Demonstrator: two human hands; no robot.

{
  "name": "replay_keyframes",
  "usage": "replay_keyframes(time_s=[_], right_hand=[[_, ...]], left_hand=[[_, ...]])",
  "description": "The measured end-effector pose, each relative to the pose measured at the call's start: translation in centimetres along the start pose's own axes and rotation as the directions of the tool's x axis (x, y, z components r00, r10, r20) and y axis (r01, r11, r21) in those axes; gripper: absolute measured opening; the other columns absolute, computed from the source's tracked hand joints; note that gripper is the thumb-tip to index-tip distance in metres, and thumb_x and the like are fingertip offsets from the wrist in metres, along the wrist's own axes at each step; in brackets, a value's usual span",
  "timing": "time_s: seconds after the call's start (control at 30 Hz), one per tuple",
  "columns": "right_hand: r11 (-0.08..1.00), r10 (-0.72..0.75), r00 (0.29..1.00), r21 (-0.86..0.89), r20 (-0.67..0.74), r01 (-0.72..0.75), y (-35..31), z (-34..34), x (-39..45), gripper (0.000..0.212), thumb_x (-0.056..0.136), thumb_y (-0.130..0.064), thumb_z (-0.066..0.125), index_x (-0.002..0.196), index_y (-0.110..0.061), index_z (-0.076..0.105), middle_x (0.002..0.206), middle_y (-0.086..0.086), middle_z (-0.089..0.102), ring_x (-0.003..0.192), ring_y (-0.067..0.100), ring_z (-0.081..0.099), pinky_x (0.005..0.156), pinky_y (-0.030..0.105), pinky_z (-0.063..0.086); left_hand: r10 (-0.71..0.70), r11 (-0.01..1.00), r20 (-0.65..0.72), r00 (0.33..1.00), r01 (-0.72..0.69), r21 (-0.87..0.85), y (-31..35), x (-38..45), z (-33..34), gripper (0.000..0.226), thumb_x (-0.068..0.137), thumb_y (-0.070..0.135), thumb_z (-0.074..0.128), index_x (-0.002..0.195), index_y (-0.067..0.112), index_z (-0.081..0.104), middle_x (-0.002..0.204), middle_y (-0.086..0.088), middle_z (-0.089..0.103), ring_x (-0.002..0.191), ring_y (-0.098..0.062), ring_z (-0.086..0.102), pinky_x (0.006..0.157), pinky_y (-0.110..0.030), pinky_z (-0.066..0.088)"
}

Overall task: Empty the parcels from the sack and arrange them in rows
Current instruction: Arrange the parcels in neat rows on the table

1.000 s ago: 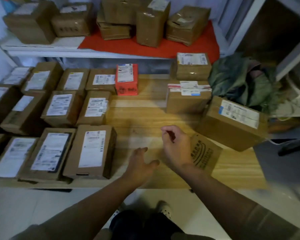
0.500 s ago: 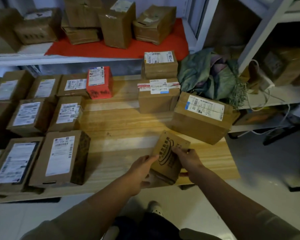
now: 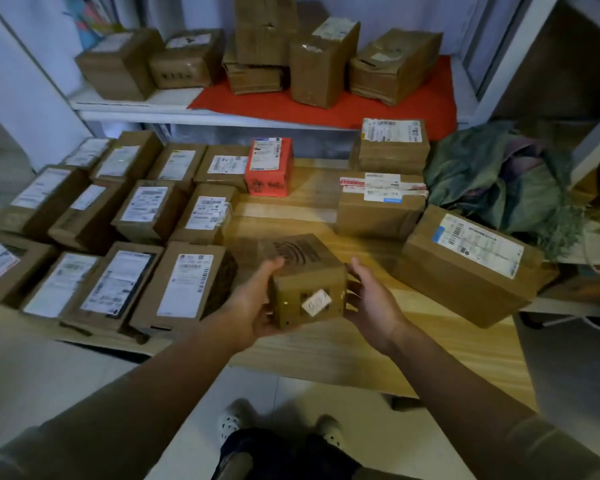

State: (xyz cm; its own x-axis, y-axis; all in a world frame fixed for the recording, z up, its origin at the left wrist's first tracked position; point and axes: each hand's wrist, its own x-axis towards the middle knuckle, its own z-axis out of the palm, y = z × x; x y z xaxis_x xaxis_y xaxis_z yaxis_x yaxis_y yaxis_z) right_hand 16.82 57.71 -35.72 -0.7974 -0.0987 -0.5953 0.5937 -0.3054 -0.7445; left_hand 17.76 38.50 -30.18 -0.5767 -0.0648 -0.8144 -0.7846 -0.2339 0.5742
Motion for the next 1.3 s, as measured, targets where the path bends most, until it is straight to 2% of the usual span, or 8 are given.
replay_keyframes(time_s=[0.33,0.5,0.6,0.73,0.9,1.1,1.2,1.3], right_hand=[[0.997,-0.005,0.999,-0.077,0.035,0.008,-1.6,2.5,0.1,0.045,0.094,-0.059,0.051,0.116,-0.023,0.067,0.112,0.007,0.073,0.107,0.030,0.067,0.096,0.050,0.051],[0.993,0.009,0.995,-0.115,0.096,0.002,-2.8,2.5,-0.2,0.056,0.088,-0.067,0.051,0.123,-0.026,0.065,0.117,0.003,0.071,0.112,0.025,0.063,0.097,0.051,0.051],[0.996,0.046,0.994,-0.074,0.095,-0.039,-3.3,2.3,-0.1,0.070,0.084,-0.070,0.055,0.136,-0.024,0.054,0.130,0.006,0.060,0.116,0.028,0.059,0.096,0.056,0.051],[0.985,0.135,0.964,0.079,0.227,-0.156,-3.7,2.3,0.2,0.079,0.078,-0.077,0.057,0.131,-0.020,0.060,0.131,0.014,0.062,0.120,0.035,0.060,0.090,0.059,0.053],[0.982,0.159,0.943,0.052,0.293,-0.182,-3.6,2.7,0.1,0.074,0.069,-0.070,0.071,0.122,-0.018,0.069,0.125,0.015,0.069,0.120,0.036,0.062,0.098,0.058,0.050],[0.988,0.090,0.980,0.104,0.176,-0.110,-3.5,3.0,0.3,0.039,0.084,-0.039,0.072,0.113,-0.014,0.069,0.112,0.012,0.072,0.102,0.028,0.067,0.087,0.049,0.058],[0.990,0.052,0.987,0.121,0.150,-0.071,-3.5,3.3,0.3,0.028,0.089,-0.034,0.068,0.110,-0.016,0.068,0.100,0.006,0.077,0.103,0.026,0.068,0.099,0.053,0.052],[0.990,0.056,0.981,0.116,0.187,-0.078,-3.0,3.9,0.2,0.033,0.088,-0.036,0.068,0.116,-0.018,0.066,0.105,0.007,0.077,0.107,0.028,0.067,0.100,0.049,0.052]], left_hand=[[0.001,0.980,0.166,0.986,0.032,-0.198,0.7,-0.4,-2.6,0.060,0.091,0.062,0.050,0.118,0.013,0.070,0.113,-0.022,0.071,0.098,-0.039,0.067,0.073,-0.046,0.059],[0.344,0.930,0.168,0.924,-0.360,0.080,-0.3,0.6,-3.4,0.079,0.066,0.035,0.082,0.137,0.031,0.050,0.134,-0.008,0.061,0.121,-0.030,0.060,0.094,-0.052,0.054],[0.747,0.459,0.116,0.655,-0.634,0.623,-0.5,0.5,-3.3,0.114,0.054,0.027,0.089,0.148,0.034,0.025,0.139,0.002,0.038,0.130,-0.015,0.041,0.102,-0.042,0.047],[0.798,-0.542,0.593,0.106,-0.304,0.783,-0.8,0.8,-4.3,0.095,0.062,0.017,0.087,0.142,0.013,0.036,0.138,-0.008,0.046,0.136,-0.027,0.040,0.114,-0.065,0.026],[0.678,-0.731,0.734,-0.042,-0.144,0.667,-0.9,1.0,-5.3,0.086,0.071,0.021,0.086,0.142,0.018,0.038,0.142,-0.009,0.041,0.139,-0.036,0.036,0.116,-0.067,0.018],[0.898,-0.364,0.427,0.110,-0.359,0.859,-0.9,1.0,-4.0,0.089,0.077,0.004,0.076,0.147,0.030,0.028,0.157,-0.015,0.018,0.147,-0.043,0.020,0.112,-0.066,0.028],[0.886,0.336,0.021,0.463,-0.673,0.659,-0.8,-0.5,-2.4,0.066,0.095,0.016,0.060,0.150,0.033,0.027,0.161,-0.004,0.010,0.149,-0.028,0.017,0.115,-0.050,0.030],[0.516,0.847,-0.036,0.856,-0.504,0.169,0.0,-1.3,-1.1,0.076,0.081,0.058,0.064,0.147,0.032,0.037,0.143,0.001,0.051,0.132,-0.021,0.049,0.107,-0.045,0.042]])
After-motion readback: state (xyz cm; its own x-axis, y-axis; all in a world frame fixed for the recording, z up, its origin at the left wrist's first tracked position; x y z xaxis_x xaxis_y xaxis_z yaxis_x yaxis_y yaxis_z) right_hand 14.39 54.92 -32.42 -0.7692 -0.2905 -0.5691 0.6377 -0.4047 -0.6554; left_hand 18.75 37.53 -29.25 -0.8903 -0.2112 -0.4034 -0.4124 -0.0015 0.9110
